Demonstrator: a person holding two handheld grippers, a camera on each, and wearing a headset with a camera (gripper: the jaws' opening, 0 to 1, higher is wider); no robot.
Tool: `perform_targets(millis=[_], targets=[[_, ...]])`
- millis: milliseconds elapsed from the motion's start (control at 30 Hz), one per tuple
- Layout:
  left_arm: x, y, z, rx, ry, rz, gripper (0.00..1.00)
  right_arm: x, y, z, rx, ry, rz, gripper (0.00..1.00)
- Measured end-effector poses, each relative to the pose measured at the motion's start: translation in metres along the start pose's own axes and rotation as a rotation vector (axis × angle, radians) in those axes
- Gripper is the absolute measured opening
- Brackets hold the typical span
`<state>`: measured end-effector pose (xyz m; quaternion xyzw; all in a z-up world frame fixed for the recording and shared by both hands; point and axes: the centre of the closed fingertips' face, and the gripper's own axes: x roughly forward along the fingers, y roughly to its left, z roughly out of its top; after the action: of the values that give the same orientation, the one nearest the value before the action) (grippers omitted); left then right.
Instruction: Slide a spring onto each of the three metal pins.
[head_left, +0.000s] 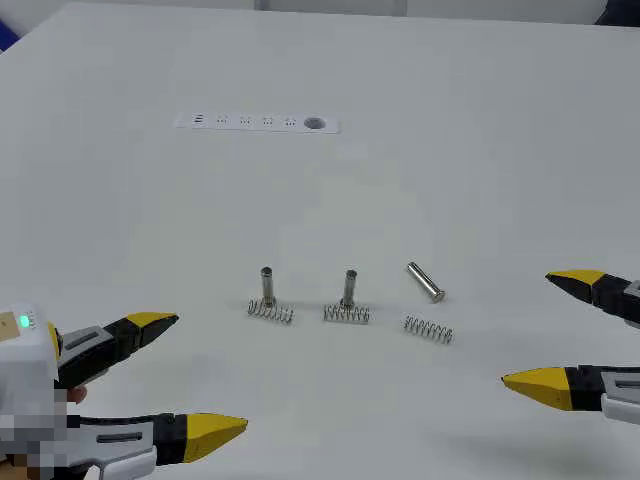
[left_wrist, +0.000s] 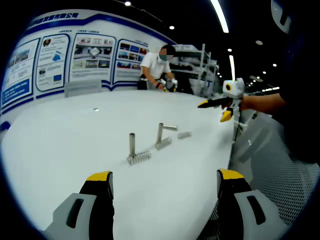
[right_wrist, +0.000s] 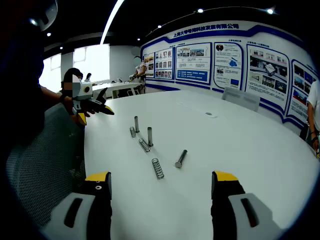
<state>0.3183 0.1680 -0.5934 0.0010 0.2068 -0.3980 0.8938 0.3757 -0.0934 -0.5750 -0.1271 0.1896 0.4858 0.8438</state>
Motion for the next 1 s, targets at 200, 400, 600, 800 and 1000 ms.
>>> perform_targets(millis=[200,400,600,800,1000], targets=[[0.001,0.000,-0.002,-0.002,0.005,-0.006,0.86,-0.001,0.000,-0.002,0.009,0.003,-0.009,0.83],[0.002,0.001,-0.003,-0.003,0.009,-0.008,0.86,-0.001,0.000,-0.004,0.017,0.010,-0.016,0.82],[0.004,0.002,-0.001,-0.002,0.006,-0.011,0.86,-0.002,-0.002,-0.006,0.026,0.016,-0.023,0.81],[0.004,0.002,-0.002,0.001,0.009,-0.012,0.85,-0.003,-0.004,-0.004,0.031,0.018,-0.034,0.80],[0.003,0.002,-0.002,-0.001,0.006,-0.006,0.84,0.000,-0.010,-0.002,0.050,0.025,-0.045,0.76]])
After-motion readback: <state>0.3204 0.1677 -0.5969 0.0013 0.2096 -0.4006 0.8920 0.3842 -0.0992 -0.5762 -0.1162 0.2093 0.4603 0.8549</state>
